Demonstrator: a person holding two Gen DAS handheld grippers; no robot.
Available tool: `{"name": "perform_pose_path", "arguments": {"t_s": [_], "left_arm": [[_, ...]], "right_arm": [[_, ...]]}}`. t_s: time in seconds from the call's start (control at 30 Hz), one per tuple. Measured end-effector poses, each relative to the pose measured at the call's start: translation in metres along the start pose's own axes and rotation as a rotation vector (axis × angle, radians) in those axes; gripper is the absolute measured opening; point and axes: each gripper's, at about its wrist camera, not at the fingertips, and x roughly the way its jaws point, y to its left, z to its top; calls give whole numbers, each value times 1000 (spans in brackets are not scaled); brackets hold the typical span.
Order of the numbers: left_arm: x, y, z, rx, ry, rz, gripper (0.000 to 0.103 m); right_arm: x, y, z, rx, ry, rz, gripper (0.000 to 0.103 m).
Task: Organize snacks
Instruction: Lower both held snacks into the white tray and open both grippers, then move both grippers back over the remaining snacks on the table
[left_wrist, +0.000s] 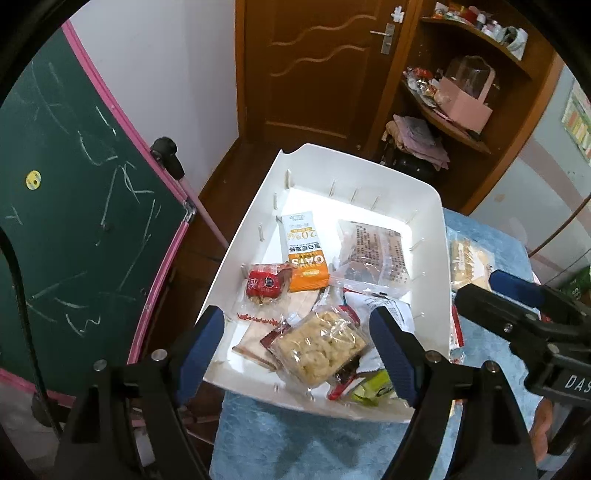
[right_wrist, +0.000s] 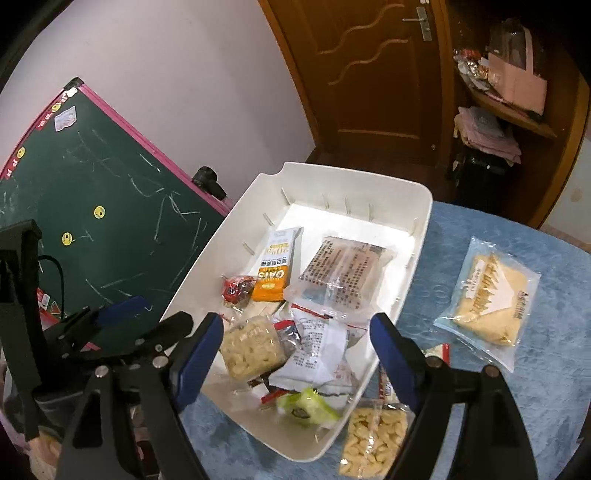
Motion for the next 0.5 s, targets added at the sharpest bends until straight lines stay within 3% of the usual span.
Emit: {"name": "perform_pose_path", "arguments": {"t_s": [0.23,0.5], "left_arm": [[-41,-17,-10,38,-56,-17,80],[-99,-50,-27,87,-131,-88,81]], "right_arm": [[-43,-3,-16,-68,-68,-79,82],[-100,-13,-39,-147,-142,-195,82]]}}
